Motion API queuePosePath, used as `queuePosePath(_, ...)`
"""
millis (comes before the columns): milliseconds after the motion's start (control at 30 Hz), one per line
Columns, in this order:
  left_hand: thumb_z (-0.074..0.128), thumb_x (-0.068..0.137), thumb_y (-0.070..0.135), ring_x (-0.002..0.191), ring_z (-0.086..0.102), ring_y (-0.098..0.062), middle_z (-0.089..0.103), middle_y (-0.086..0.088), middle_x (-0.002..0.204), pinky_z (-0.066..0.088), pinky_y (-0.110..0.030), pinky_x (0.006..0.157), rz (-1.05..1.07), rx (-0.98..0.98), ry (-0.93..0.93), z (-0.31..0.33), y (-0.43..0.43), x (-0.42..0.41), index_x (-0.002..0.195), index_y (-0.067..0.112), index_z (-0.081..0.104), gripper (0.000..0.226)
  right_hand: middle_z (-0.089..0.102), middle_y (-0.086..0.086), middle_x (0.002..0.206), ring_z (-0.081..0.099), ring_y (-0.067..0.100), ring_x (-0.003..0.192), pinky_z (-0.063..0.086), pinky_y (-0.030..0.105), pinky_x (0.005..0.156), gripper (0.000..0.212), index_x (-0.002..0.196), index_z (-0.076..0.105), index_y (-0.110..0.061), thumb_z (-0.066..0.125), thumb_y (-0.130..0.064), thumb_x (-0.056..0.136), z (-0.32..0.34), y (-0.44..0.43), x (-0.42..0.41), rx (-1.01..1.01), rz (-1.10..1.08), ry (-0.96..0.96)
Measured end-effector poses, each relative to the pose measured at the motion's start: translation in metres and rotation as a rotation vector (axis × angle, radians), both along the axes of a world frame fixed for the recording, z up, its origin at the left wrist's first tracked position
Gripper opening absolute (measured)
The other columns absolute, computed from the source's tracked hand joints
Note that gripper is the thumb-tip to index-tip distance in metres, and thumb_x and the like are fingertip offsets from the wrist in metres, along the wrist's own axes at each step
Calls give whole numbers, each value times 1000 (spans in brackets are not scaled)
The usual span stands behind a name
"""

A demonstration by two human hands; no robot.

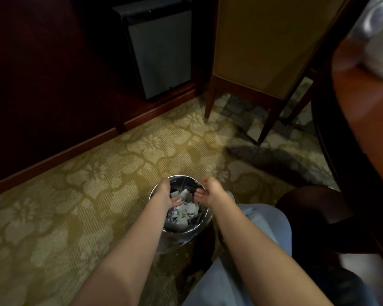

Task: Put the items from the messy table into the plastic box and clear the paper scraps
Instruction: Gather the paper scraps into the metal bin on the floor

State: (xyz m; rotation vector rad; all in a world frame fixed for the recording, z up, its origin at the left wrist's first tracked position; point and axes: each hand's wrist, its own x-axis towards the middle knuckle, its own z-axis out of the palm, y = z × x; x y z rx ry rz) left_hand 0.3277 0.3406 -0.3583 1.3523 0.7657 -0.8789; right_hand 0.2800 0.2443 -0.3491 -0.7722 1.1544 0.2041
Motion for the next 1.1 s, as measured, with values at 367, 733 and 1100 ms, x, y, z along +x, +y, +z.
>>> queuePosePath(367, 32, 100, 21, 95, 50, -21, 49, -9, 139, 36, -37, 104, -44, -94, -274, 81, -26, 5, 137, 10, 43, 40, 42, 2, 69, 35, 14, 55, 35, 24, 55, 23, 72, 42, -16, 39, -15, 95, 68, -25, -4, -226, 38, -161)
queuePosePath(733, 33, 98, 18, 92, 54, -19, 59, -6, 115, 41, -32, 87, -102, -214, -515, 184, -60, -14, 100, 16, 55, 22, 55, 12, 120, 57, 27, 106, 43, 33, 79, 29, 117, 56, -13, 36, -21, 97, 175, -61, -28, -408, -30, -408)
queuePosePath(1100, 32, 100, 17, 114, 55, -26, 57, -12, 131, 41, -34, 96, -200, -410, -610, 258, -109, -74, 131, 8, 49, 36, 52, 17, 134, 51, 33, 122, 41, 35, 88, 28, 116, 53, -13, 33, -15, 97, 253, -111, -84, -484, -217, -589)
